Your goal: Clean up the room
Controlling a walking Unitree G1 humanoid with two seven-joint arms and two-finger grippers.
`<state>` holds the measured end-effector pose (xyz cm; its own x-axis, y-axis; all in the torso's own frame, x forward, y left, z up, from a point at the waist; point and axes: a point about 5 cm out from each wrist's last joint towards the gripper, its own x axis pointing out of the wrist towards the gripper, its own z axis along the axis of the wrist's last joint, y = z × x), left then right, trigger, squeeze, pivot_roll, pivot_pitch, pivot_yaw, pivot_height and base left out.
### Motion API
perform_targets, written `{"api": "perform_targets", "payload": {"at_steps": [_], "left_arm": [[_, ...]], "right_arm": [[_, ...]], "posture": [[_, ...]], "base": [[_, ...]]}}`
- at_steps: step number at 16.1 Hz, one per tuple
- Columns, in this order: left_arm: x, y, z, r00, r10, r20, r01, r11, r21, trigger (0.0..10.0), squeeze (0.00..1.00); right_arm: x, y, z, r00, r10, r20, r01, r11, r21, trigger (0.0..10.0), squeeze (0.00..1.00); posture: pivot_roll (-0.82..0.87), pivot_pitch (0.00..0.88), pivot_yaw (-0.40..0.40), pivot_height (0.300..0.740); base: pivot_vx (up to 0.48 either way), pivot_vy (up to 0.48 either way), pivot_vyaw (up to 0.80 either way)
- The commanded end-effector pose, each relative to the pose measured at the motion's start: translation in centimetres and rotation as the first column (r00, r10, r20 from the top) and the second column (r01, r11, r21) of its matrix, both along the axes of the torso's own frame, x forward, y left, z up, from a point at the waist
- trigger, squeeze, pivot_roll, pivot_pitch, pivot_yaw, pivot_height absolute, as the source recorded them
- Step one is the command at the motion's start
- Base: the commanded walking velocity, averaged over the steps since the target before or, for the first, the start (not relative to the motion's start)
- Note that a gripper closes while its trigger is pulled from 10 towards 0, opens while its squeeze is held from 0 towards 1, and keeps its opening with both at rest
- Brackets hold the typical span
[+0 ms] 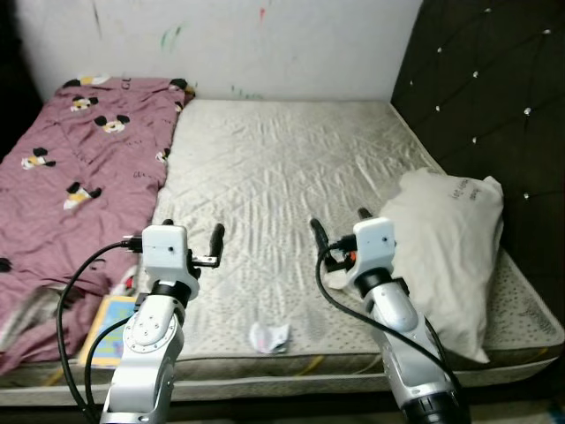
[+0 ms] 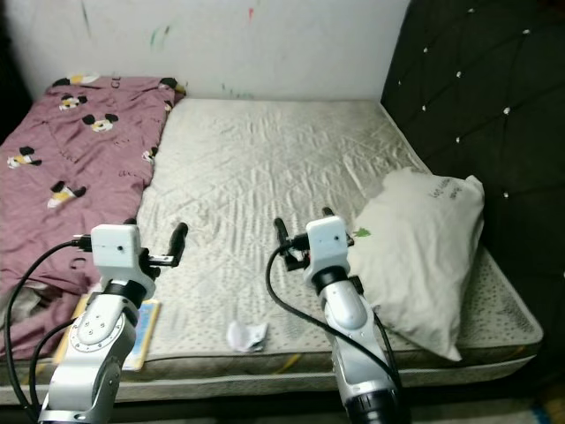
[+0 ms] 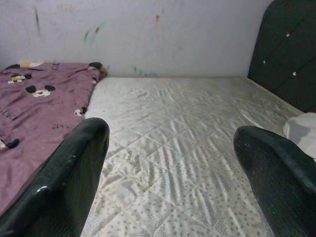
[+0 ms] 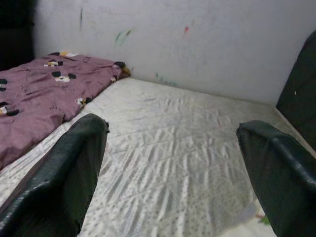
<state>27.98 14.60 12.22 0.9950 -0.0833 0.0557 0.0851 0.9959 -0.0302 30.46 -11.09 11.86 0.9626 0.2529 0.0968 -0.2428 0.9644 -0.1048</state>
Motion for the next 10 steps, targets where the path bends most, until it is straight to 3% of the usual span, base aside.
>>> {"api": "perform_targets", "payload": {"at_steps": [1,4,5,6,7,8,10], "left_arm": [[-0.1,-0.7,-0.2,1.000,-0.023,-0.009,0.023,1.000,-0.006,10.0,0.00],[-0.1,-0.2,0.0,0.999,0.051,0.006,-0.051,0.999,0.008,10.0,0.00],[-0.5,0.8,-0.4,0.986,0.162,-0.036,-0.164,0.984,-0.072,10.0,0.00],[-1.5,1.7,-1.5,0.956,0.274,-0.109,-0.291,0.934,-0.207,10.0,0.00],[-1.8,2.0,-1.9,0.943,0.308,-0.129,-0.330,0.918,-0.220,10.0,0.00],[-2.3,3.5,-2.0,0.912,0.387,-0.134,-0.408,0.888,-0.211,10.0,0.00],[-2.8,4.8,-2.0,0.900,0.418,-0.124,-0.435,0.882,-0.181,10.0,0.00]], "right_arm": [[-0.3,-0.7,-0.3,1.000,-0.015,-0.014,0.015,1.000,-0.007,10.0,0.00],[-0.4,-0.9,-0.6,0.999,-0.033,-0.028,0.033,0.999,-0.016,10.0,0.00],[-0.2,-1.1,-0.7,0.998,-0.059,-0.038,0.057,0.998,-0.033,10.0,0.00],[-0.3,-1.5,-0.9,0.995,-0.092,-0.048,0.090,0.995,-0.044,10.0,0.00],[-0.3,-1.7,-1.0,0.993,-0.104,-0.051,0.101,0.994,-0.046,10.0,0.00],[-0.4,-1.9,-1.0,0.990,-0.135,-0.048,0.133,0.990,-0.048,10.0,0.00],[-0.4,-1.9,-0.9,0.989,-0.142,-0.036,0.140,0.989,-0.056,10.0,0.00]], "posture": [[-0.01,0.051,-0.002,0.740],[-0.01,0.045,0.001,0.740],[-0.01,0.045,0.001,0.740],[-0.01,0.042,-0.002,0.740],[-0.01,0.042,-0.013,0.740],[0.00,0.042,-0.022,0.740],[0.00,0.042,-0.022,0.740]], "base": [[0.000,0.480,0.00],[0.000,0.081,0.00],[0.000,0.000,0.00],[0.000,0.000,0.00],[0.000,0.000,0.00],[0.000,0.000,0.00],[0.000,0.000,0.00]]}}
